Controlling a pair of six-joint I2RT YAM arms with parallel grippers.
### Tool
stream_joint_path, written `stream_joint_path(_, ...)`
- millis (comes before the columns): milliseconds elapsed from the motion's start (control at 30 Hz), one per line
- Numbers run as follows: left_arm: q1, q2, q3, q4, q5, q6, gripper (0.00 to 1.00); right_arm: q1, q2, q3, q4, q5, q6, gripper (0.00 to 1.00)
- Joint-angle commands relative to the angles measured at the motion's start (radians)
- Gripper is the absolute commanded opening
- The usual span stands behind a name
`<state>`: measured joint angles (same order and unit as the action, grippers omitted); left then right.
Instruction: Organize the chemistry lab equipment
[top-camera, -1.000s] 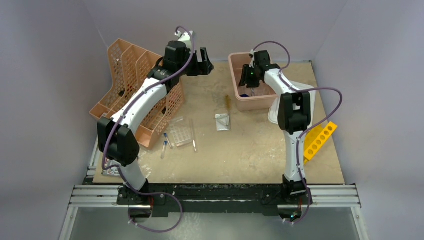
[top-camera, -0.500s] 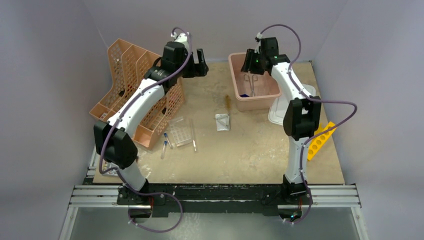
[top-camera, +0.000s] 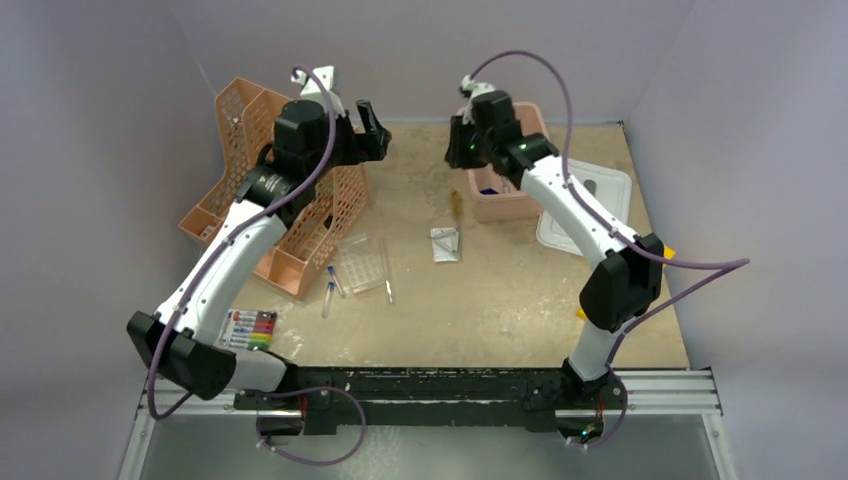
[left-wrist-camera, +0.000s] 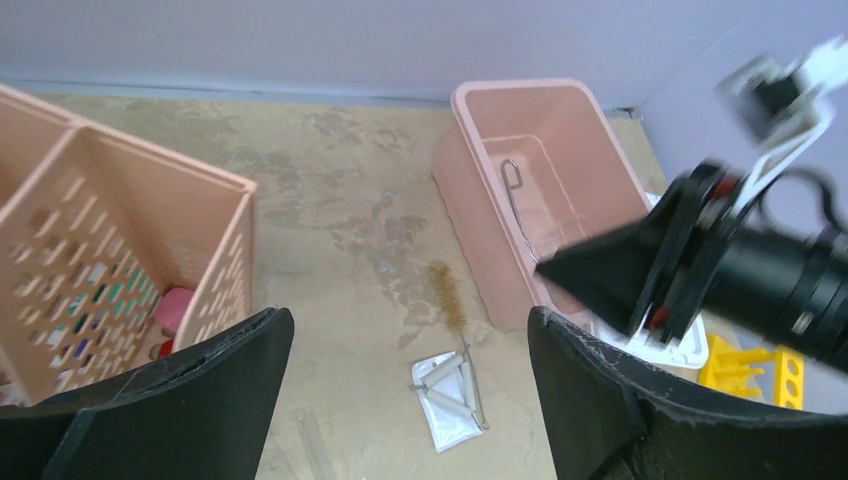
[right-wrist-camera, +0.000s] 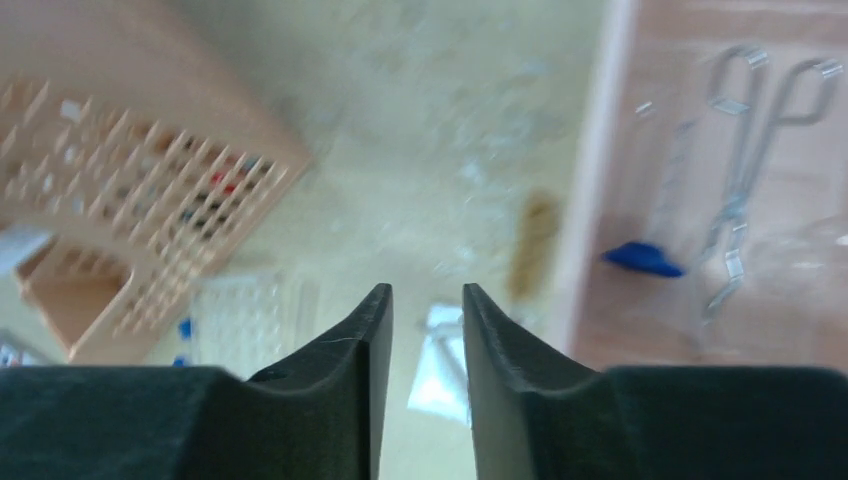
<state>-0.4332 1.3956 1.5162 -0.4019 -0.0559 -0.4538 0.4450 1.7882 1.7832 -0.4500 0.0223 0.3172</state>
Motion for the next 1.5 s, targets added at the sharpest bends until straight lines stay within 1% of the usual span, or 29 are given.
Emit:
stream_joint_path(0, 0.004, -0.109, -0.074, 0.072, -0.129, -0.025, 0.86, 0.101, -0.039, -0.095, 0.014, 0.1, -0.018, 0.3)
stream_joint_path(67, 0.004, -0.158, -0.122, 0.09, -0.19, -0.041, 0.85, 0.142, -0.034, -0.14, 0.017, 0.135, -0.035, 0.26)
stream_joint_path(200, 0.004, -0.224, -0.212, 0.146, -0.25, -0.082, 0.83, 0.214, 0.014, -0.206, 0.006, 0.242, -0.049, 0.24)
stream_joint_path(267, 0.004, -0.237, -0.239, 0.166, -0.248, -0.102, 0.82, 0.228, 0.038, -0.219, -0.017, 0.306, -0.016, 0.23)
stream_joint_path(367, 0.004, -0.237, -0.26, 0.175, -0.232, -0.122, 0.8, 0.231, 0.061, -0.253, -0.026, 0.351, 0.022, 0.23)
stream_joint_path(433, 0.004, -0.23, -0.262, 0.172, -0.216, -0.125, 0.79, 0.23, 0.074, -0.286, -0.014, 0.363, 0.037, 0.23)
stream_joint_path(567, 0.004, -0.225, -0.266, 0.16, -0.207, -0.129, 0.79, 0.231, 0.103, -0.326, 0.0, 0.379, 0.063, 0.27)
stream_joint_path(667, 0.004, -0.221, -0.268, 0.159, -0.2, -0.129, 0.79, 0.231, 0.132, -0.331, 0.011, 0.392, 0.069, 0.28)
stream_joint_path(767, 0.004, -0.216, -0.271, 0.158, -0.193, -0.13, 0.79, 0.23, 0.16, -0.332, 0.02, 0.395, 0.066, 0.3)
stream_joint_path(867, 0.004, -0.212, -0.27, 0.158, -0.188, -0.131, 0.79, 0.23, 0.167, -0.329, 0.038, 0.356, 0.029, 0.33)
stream_joint_path(933, 0.004, -0.21, -0.271, 0.16, -0.187, -0.127, 0.79, 0.23, 0.15, -0.354, 0.087, 0.258, -0.039, 0.34)
stream_joint_path(967, 0.004, -0.209, -0.272, 0.163, -0.187, -0.128, 0.79, 0.231, 0.145, -0.362, 0.116, 0.202, -0.075, 0.34)
stream_joint_path(1100, 0.004, -0.205, -0.276, 0.175, -0.184, -0.13, 0.78, 0.231, 0.149, -0.37, 0.097, 0.122, -0.112, 0.32)
stream_joint_path(1233, 0.004, -0.201, -0.277, 0.178, -0.182, -0.138, 0.78, 0.231, 0.175, -0.353, 0.065, 0.086, -0.161, 0.31)
stream_joint_path(1333, 0.004, -0.201, -0.277, 0.179, -0.183, -0.141, 0.78, 0.231, 0.18, -0.357, 0.051, 0.061, -0.186, 0.33)
stream_joint_path(1467, 0.004, -0.201, -0.278, 0.176, -0.183, -0.145, 0.78, 0.23, 0.199, -0.36, 0.037, 0.063, -0.212, 0.34)
